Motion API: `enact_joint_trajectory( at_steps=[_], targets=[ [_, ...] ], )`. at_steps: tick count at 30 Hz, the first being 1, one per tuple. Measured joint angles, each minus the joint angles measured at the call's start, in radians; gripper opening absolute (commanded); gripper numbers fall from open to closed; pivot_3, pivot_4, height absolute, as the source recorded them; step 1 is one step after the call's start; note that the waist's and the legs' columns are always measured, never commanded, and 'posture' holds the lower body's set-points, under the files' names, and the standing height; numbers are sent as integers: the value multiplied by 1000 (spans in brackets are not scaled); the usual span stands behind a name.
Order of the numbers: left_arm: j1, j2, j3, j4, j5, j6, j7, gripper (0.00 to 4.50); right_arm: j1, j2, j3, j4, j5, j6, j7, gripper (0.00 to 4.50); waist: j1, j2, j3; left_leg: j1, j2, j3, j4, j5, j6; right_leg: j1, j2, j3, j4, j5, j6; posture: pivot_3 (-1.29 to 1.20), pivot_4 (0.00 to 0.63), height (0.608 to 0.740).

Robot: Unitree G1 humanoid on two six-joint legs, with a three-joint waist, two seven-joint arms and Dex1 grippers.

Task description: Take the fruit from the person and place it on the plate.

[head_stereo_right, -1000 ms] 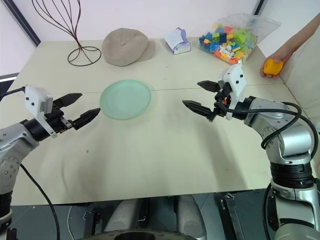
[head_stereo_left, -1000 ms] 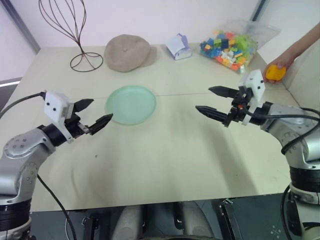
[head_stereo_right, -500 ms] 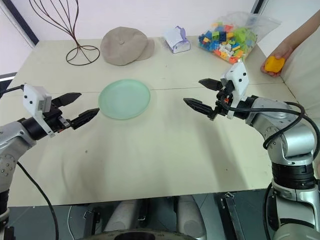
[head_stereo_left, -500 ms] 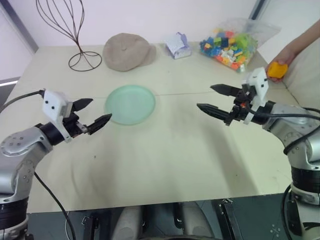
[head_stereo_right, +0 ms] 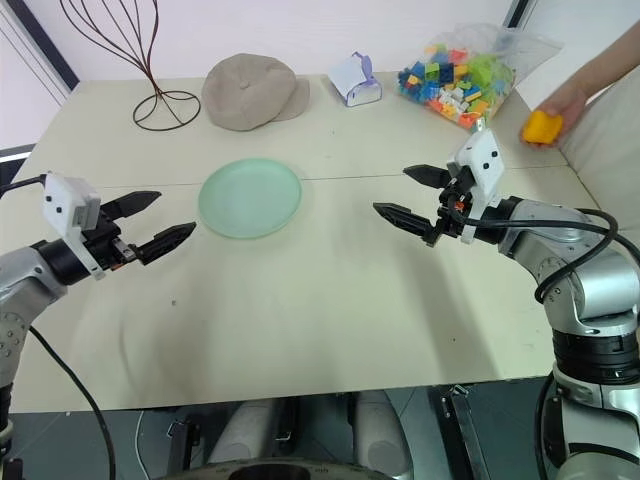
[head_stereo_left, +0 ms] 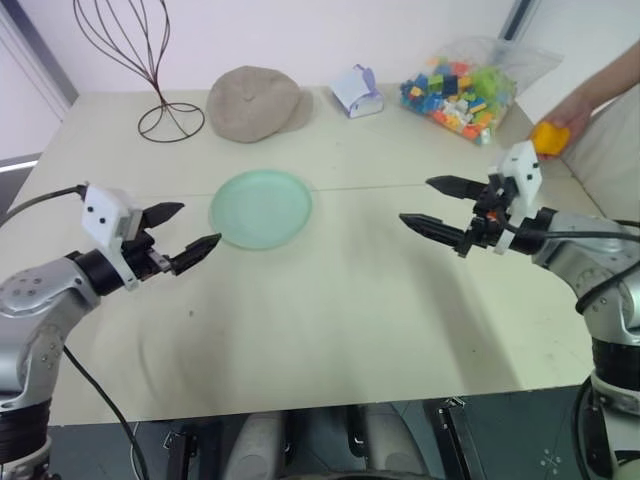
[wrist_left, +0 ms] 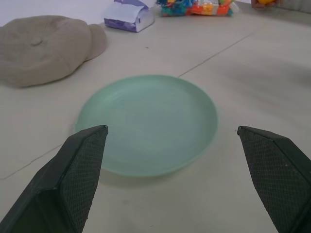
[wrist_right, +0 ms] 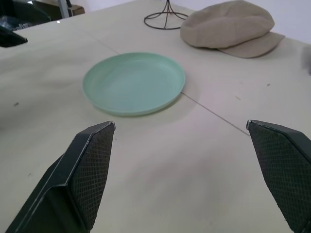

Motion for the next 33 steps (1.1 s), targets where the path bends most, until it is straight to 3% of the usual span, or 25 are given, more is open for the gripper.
enact_joint_trajectory(
  at_steps=[15,24,33],
  targets=[
    [-4,-6,5,-3,0,18,17,4500,6,5,-17,-24,27,24,-26,4438,0,0,0,0,0,0,0,0,0,0,0,0,1,0,0,0,150,740],
    [-11,-43,-6,-3,5,9,36,4500,-77,192,-40,-117,223,205,-270,4438,0,0,0,0,0,0,0,0,0,-1,0,0,2,0,0,0,150,740],
    [-39,-51,-39,0,18,-5,39,4500,-175,262,-82,-117,345,260,-435,4438,-1,0,0,0,-1,0,0,0,0,-1,0,0,3,1,1,0,150,740]
  ],
)
